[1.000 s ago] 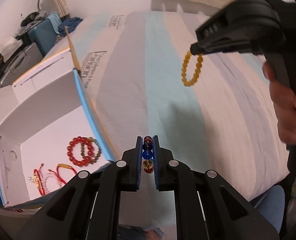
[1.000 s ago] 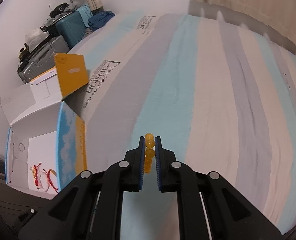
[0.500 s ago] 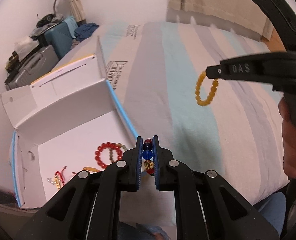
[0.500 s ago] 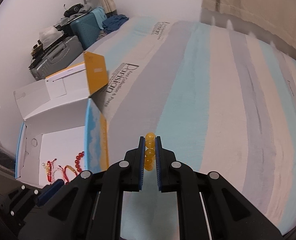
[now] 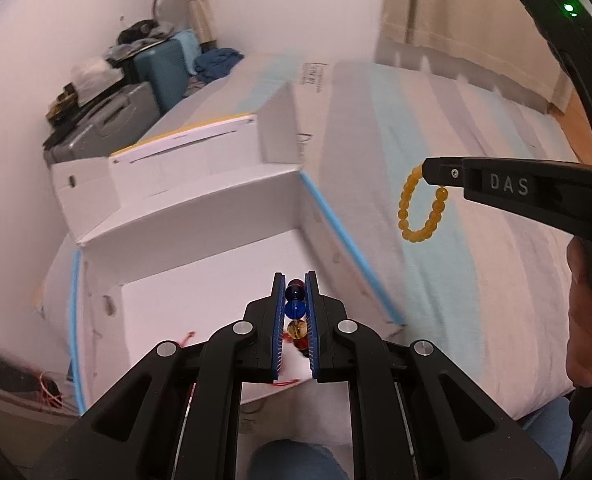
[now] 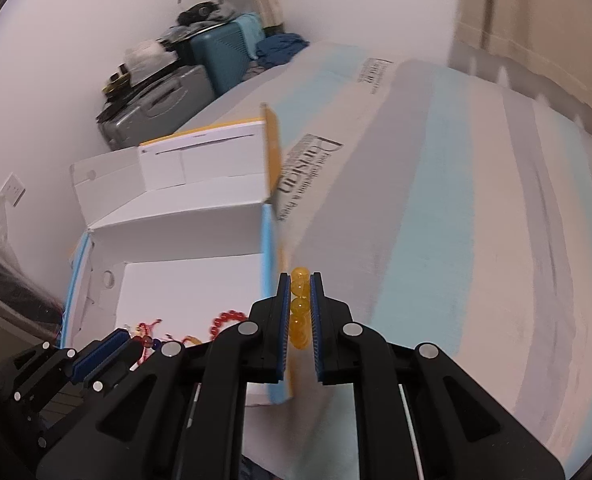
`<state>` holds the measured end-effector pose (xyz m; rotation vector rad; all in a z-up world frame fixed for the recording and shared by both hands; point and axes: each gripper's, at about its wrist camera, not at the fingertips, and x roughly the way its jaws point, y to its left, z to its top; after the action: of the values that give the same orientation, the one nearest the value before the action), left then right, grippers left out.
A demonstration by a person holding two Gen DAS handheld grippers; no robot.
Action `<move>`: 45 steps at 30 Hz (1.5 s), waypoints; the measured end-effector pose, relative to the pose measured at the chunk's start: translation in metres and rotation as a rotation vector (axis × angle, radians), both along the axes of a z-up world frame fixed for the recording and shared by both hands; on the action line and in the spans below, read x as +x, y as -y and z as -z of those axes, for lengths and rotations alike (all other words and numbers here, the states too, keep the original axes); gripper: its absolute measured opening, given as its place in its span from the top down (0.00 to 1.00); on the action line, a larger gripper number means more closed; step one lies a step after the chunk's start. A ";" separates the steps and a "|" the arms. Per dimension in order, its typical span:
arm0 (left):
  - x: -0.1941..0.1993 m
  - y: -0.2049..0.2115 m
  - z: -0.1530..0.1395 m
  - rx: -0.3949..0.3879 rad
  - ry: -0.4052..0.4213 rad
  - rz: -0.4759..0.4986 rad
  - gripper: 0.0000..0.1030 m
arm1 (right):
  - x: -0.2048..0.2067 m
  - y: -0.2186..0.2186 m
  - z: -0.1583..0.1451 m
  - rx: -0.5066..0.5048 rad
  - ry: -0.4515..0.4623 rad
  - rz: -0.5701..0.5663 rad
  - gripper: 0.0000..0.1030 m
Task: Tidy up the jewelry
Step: 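Carry the multicolour and yellow bracelets over the white box with both tools, then open both tools to drop the bracelets into the box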
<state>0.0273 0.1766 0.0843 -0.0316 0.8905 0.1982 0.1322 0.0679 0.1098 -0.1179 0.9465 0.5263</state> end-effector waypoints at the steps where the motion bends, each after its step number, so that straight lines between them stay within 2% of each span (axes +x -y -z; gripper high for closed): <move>1: -0.002 -0.008 0.000 -0.002 0.001 -0.012 0.92 | -0.002 -0.007 0.000 0.001 0.001 -0.010 0.91; 10: -0.024 -0.067 0.009 -0.018 -0.016 -0.110 0.91 | -0.018 -0.074 0.011 -0.029 -0.014 -0.104 0.91; 19: -0.035 -0.108 0.037 -0.033 -0.067 -0.164 0.91 | -0.029 -0.114 0.042 -0.049 -0.058 -0.153 0.91; 36: -0.025 -0.136 0.080 -0.061 -0.157 -0.197 0.91 | -0.022 -0.129 0.097 -0.115 -0.133 -0.167 0.91; 45: -0.024 -0.144 0.096 -0.077 -0.181 -0.220 0.90 | -0.021 -0.132 0.114 -0.131 -0.160 -0.165 0.90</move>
<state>0.0029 0.3210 -0.0115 -0.1860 1.0754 0.3769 0.1107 0.1997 -0.0047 -0.2767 1.1336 0.6327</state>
